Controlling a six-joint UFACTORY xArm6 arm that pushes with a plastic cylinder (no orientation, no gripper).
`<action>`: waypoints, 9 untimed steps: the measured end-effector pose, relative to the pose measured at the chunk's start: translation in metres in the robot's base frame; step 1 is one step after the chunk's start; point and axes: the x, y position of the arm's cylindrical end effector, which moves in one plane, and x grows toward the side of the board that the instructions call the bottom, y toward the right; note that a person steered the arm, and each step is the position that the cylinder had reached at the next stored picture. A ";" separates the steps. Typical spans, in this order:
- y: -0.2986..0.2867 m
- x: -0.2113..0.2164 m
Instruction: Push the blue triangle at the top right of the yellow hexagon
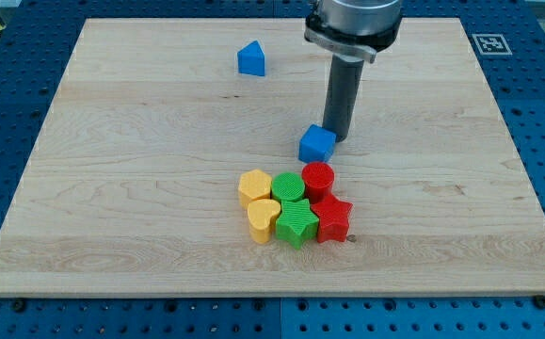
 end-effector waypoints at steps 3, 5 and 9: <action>-0.017 0.019; -0.004 -0.089; -0.135 -0.121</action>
